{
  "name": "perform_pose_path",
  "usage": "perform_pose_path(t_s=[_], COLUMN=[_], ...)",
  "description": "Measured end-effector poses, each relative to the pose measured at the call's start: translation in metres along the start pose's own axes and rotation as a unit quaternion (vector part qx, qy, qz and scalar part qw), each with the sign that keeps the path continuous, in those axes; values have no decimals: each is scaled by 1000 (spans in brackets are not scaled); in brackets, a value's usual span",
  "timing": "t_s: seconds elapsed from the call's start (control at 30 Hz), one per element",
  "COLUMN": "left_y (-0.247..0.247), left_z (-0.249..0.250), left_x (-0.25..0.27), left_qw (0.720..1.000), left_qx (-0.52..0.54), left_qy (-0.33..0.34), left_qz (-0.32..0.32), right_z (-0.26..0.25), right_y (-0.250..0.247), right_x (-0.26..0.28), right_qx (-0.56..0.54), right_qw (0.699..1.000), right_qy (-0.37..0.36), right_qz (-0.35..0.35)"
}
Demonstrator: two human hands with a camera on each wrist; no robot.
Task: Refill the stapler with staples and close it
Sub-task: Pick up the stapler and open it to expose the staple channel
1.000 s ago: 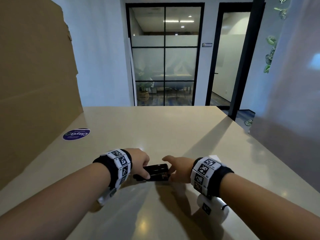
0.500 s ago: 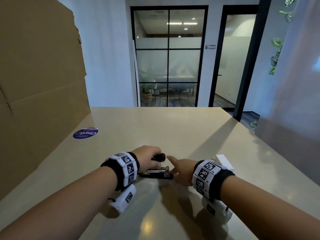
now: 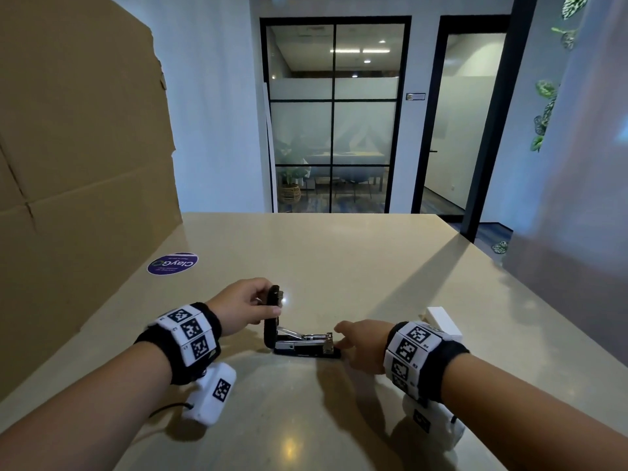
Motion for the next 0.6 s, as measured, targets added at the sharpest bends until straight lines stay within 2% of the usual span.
perform_pose_path(t_s=[0.23,0.4,0.6], left_y=[-31,-51,-31], left_z=[-24,-47,-60], left_x=[8,15,21], left_qw=[999,979,958], left_qx=[-33,-192,-268], left_qy=[-34,-67,-104], left_qz=[17,19,-21], right_z=[-1,0,8], right_y=[0,1,-3], right_x=[1,1,4], right_qx=[16,13,5], right_qw=[1000,1000,1000], right_qy=[5,13,16], right_qz=[5,-5,-9])
Point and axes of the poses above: each hand's wrist, its own x-axis away from the middle knuckle, its own y-axis out of the palm, z = x × y, the point moved 7 cm from there along -x, towards the middle knuckle, and after that the axes turned 2 degrees about y, right-handed, at the moved point
